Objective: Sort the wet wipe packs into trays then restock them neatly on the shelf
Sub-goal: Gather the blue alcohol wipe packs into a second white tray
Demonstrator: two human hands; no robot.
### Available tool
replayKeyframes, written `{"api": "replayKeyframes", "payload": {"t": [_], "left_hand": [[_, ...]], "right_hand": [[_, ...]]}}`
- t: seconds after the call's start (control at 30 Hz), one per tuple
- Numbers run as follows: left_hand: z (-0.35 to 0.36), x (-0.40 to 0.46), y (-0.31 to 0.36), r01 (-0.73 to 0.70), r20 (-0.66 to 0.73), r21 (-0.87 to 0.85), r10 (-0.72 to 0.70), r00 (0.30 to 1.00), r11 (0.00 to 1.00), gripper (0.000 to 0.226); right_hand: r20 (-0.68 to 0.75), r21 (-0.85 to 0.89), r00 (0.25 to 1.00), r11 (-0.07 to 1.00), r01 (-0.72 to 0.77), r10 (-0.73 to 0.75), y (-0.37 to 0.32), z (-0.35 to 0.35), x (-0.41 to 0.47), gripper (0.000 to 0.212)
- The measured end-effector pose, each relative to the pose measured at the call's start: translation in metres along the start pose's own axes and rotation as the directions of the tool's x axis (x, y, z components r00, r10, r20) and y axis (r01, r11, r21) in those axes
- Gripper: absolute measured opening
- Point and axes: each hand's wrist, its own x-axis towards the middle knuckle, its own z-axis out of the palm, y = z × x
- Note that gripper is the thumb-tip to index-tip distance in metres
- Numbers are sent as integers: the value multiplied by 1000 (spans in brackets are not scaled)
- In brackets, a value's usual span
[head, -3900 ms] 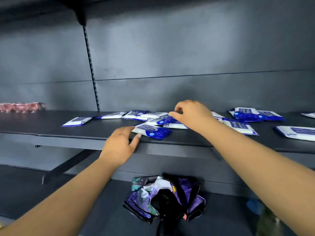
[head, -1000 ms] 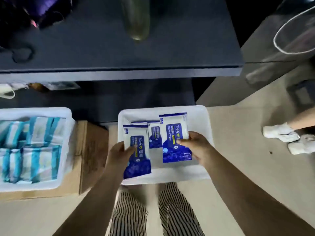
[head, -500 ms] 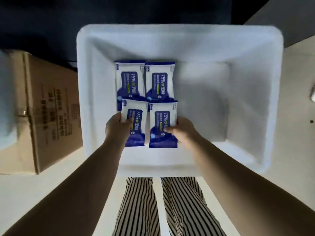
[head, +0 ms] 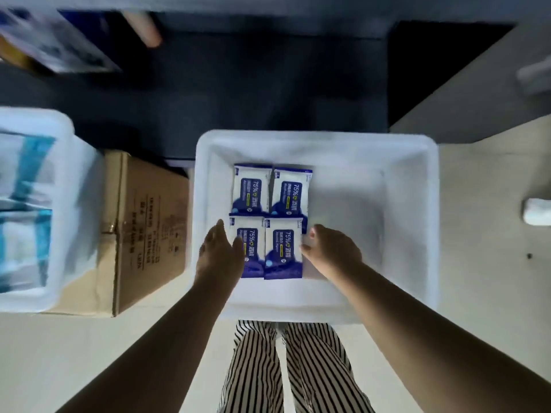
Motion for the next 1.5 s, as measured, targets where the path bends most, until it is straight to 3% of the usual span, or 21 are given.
{"api": "replayKeyframes", "payload": {"t": [0.13, 0.23, 0.37, 0.57, 0.67, 0.77, 0.83, 0.93, 1.1, 1.3, 1.5], "left_hand": [[-81, -39, 33, -277, -72, 239, 301, 951, 931, 56], [-148, -74, 57, -375, -107, 397, 448, 888, 838, 50], [-233, -125, 77, -529, -153, 545, 697, 700, 650, 47], [-339, -189, 89, -517, -216, 686, 822, 527, 511, 43], [-393, -227, 92, -493, -286, 733, 870, 402, 469, 43], [-442, -267, 86, -506, -365, 689, 852, 376, 519, 53], [-472, -296, 71, -517, -432, 679, 853, 294, 522, 64], [-517, -333, 45, -505, -480, 690, 850, 217, 519, 49], [-574, -381, 5, -487, -523, 724, 849, 74, 488, 47], [-613, -397, -11, -522, -548, 706, 836, 25, 479, 39], [-641, -367, -13, -574, -595, 616, 796, 110, 539, 37]], "right_hand": [[-153, -142, 973, 978, 151, -172, -21, -77, -60, 41], [-257, -243, 921, 942, 232, -293, -40, -142, -114, 42], [-407, -354, 795, 880, 317, -451, -74, -220, -188, 43], [-533, -466, 635, 821, 331, -559, -121, -293, -289, 44], [-597, -505, 543, 803, 316, -590, -143, -312, -345, 45], [-667, -530, 455, 805, 267, -590, -170, -321, -399, 44], [-707, -544, 385, 804, 240, -593, -191, -321, -437, 42], [-747, -536, 321, 813, 228, -582, -224, -317, -490, 44], [-809, -515, 198, 830, 216, -553, -273, -301, -560, 45], [-850, -462, 195, 870, 172, -490, -302, -296, -590, 42], [-873, -416, 224, 901, 124, -434, -326, -317, -582, 41]]}}
